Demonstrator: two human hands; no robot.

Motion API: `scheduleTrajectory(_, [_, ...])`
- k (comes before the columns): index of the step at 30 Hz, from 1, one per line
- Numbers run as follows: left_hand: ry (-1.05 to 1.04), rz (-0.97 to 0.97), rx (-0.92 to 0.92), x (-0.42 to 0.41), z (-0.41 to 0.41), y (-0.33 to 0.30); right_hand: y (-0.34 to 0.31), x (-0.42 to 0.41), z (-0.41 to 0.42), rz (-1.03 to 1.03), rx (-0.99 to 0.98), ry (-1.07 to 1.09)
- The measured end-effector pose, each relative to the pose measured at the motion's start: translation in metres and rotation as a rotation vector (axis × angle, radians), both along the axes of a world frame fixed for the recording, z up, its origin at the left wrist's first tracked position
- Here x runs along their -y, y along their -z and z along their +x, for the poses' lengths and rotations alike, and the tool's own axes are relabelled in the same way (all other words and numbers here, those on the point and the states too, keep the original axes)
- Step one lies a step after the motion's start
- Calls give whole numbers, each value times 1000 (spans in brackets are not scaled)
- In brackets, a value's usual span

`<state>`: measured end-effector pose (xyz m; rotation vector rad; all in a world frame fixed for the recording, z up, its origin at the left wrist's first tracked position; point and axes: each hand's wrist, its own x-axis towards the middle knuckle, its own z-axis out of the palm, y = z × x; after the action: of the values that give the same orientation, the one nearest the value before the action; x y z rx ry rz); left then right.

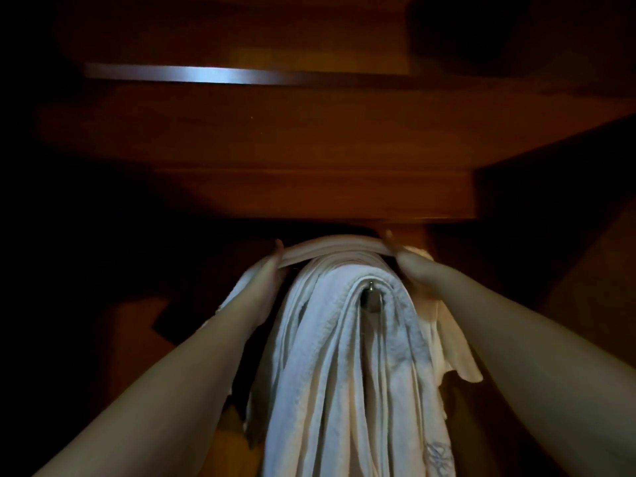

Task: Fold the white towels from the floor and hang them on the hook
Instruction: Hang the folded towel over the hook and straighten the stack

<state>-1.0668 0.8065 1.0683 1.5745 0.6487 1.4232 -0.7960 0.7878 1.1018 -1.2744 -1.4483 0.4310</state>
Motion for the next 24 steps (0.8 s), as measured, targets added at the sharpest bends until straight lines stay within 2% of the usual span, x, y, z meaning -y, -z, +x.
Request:
scheduleTrajectory(2, [19, -27, 6, 5, 4, 9, 5, -6, 6, -4, -27, -11])
scheduleTrajectory(7, [-11, -50, 25, 0, 2, 38, 36, -14, 11, -110, -114, -257])
scheduleTrajectory(11, [67, -154, 67, 11, 2, 65, 68, -6, 22, -165, -143, -277])
scheduleTrajectory(16, [-51, -305, 170, 33, -2, 119, 119, 17, 29, -221, -135, -143])
scheduleTrajectory(21, [-186, -410, 125, 72, -5, 161, 153, 46, 39, -322, -6, -73])
scheduleTrajectory(24, [-248, -434, 96, 111, -6, 169, 165, 65, 45, -312, -11, -9])
